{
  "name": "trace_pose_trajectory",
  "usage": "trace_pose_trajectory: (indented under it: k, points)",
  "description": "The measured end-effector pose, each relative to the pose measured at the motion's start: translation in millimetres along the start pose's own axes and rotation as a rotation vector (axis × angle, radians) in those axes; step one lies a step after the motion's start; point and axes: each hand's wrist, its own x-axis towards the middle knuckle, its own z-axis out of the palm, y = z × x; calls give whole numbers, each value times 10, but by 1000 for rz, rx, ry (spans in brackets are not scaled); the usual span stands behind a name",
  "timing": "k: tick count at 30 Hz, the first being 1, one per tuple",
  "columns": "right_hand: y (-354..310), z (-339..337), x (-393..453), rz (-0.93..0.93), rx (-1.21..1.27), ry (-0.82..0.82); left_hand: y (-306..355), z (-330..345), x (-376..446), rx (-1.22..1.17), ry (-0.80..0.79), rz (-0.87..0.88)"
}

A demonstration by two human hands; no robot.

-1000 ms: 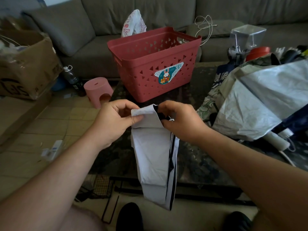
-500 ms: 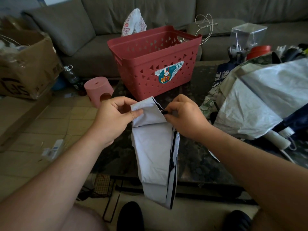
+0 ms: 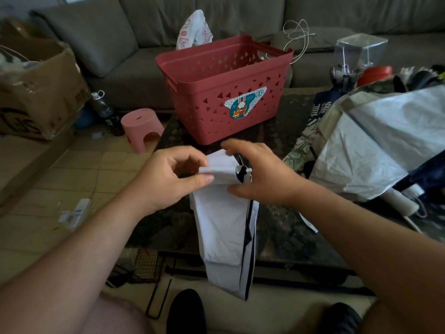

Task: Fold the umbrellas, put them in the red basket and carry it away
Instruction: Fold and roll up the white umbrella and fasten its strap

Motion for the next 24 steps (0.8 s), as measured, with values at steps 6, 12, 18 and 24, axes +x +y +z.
trace_pose_trajectory:
  k: [6, 12, 18, 24]
  points:
    - [60, 80, -31, -168, -152, 30, 4, -119, -79, 13, -138, -48]
    - [33, 273, -226, -254, -338, -35, 43, -69, -101, 111, -521, -303]
    - [63, 385, -329, -322, -448, -62, -171, 161, -7, 327, -142, -199]
    - [110, 410, -386, -307, -489, -75, -342, 329, 61, 613, -308, -110]
